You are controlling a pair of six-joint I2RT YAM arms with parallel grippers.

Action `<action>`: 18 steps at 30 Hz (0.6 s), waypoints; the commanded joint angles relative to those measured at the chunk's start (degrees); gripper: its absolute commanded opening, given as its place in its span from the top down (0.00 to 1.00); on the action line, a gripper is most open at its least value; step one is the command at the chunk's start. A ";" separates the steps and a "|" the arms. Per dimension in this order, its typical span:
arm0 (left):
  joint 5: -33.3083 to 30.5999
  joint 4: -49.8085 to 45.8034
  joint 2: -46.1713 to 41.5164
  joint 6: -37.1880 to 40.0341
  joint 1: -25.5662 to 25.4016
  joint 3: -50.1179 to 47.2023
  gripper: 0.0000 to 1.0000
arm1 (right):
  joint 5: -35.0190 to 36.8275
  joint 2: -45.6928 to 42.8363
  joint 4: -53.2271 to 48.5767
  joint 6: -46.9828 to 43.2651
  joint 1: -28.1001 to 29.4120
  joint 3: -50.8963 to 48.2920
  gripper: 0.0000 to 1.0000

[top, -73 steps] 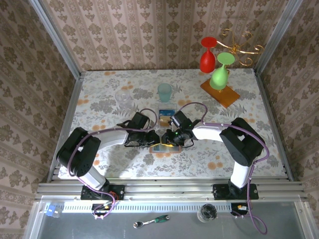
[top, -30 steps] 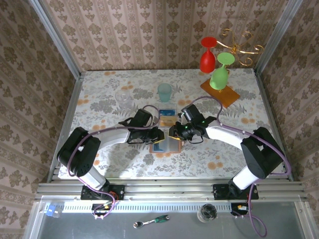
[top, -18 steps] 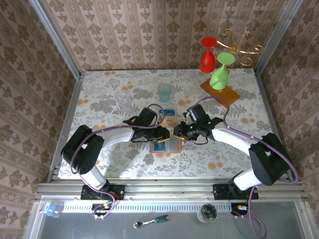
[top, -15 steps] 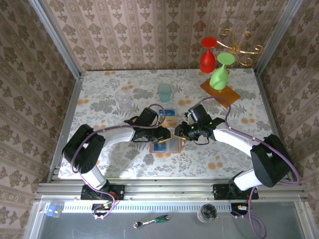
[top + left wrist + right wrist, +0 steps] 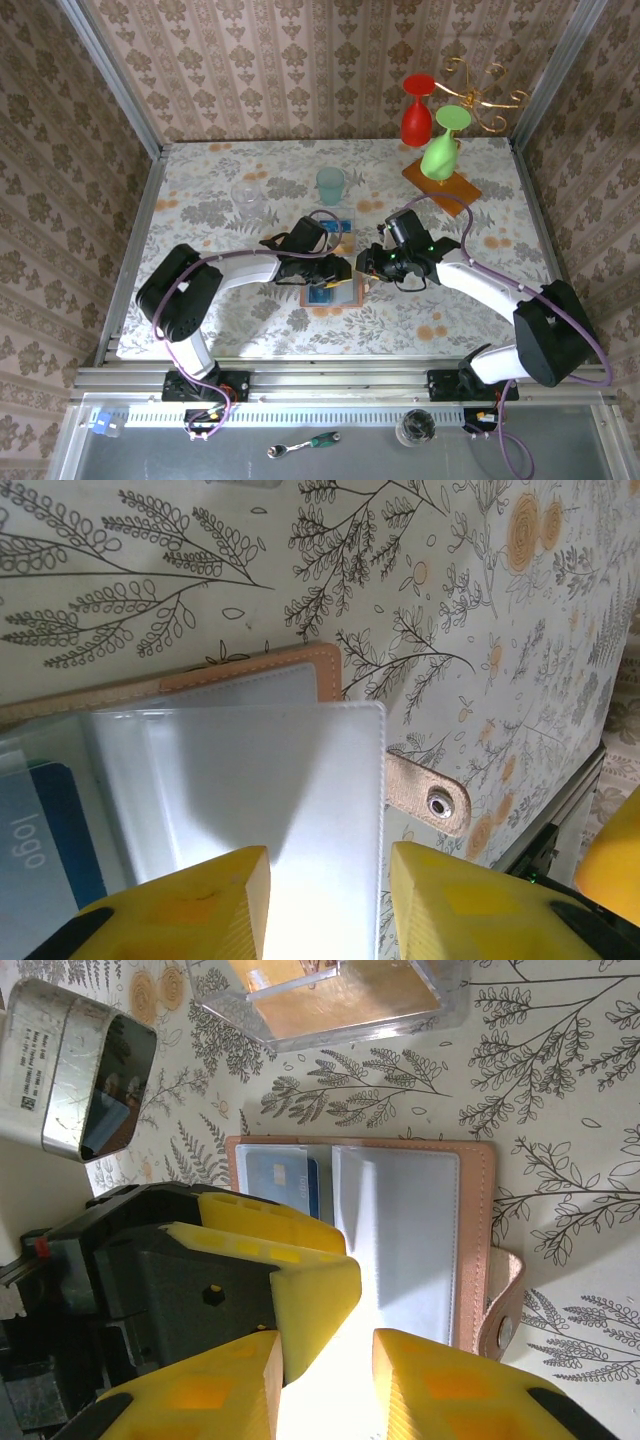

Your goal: Take the credit cards out of the card holder

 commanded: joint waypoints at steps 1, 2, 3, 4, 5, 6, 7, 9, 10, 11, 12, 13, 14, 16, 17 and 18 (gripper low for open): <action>0.72 0.75 0.81 -0.69 -0.22 1.26 0.62 | 0.07 -0.65 -1.11 -1.04 -0.27 -0.51 0.68; 0.69 0.75 0.82 -0.62 -0.21 1.33 0.62 | -0.11 -0.51 -1.02 -0.97 -0.28 -0.51 0.68; 0.69 0.75 0.80 -0.59 -0.18 1.35 0.62 | -0.20 -0.41 -0.96 -0.93 -0.23 -0.50 0.68; 0.76 0.74 0.80 -0.57 -0.12 1.40 0.62 | -0.27 -0.30 -0.76 -0.84 -0.23 -0.62 0.68; 0.84 0.82 0.76 -0.61 -0.13 1.33 0.61 | -0.29 -0.29 -0.64 -0.70 -0.28 -0.70 0.68; 0.84 0.81 0.73 -0.45 -0.09 1.37 0.61 | -0.35 -0.29 -0.42 -0.61 -0.27 -0.78 0.68; 0.85 0.75 0.64 -0.40 -0.06 1.33 0.61 | -0.49 -0.29 -0.22 -0.52 -0.13 -0.80 0.68; 0.93 0.72 0.43 -0.31 0.06 1.22 0.61 | -0.85 -0.29 0.26 -0.21 -0.19 -0.95 0.68; 0.92 0.74 0.25 -0.23 0.28 1.07 0.61 | -1.17 1.52 0.64 -0.02 -0.19 -0.97 0.68; 0.89 0.74 -0.02 -0.15 0.33 0.79 0.61 | -1.39 1.92 1.01 0.14 -0.10 -0.97 0.68; 0.77 0.75 -0.44 -0.13 0.58 0.55 0.61 | -1.60 2.36 1.39 0.34 0.13 -1.05 0.68; 0.73 0.75 -0.83 -0.05 0.88 0.15 0.61 | -1.76 2.89 1.80 0.55 0.34 -0.97 0.68; 0.68 0.75 -1.22 -0.05 1.08 -0.28 0.61 | -1.80 3.33 2.04 0.71 0.49 -0.88 0.68; 0.42 0.75 -2.45 0.04 1.71 -1.32 0.62 | -2.09 4.46 2.59 1.00 1.07 -0.49 0.69; 0.41 0.74 -2.93 0.04 2.09 -1.86 0.62 | -2.14 4.98 2.85 1.10 1.33 -0.32 0.69; 0.32 0.75 -3.58 0.12 2.54 -2.47 0.62 | -2.20 5.64 3.05 1.23 1.76 0.03 0.69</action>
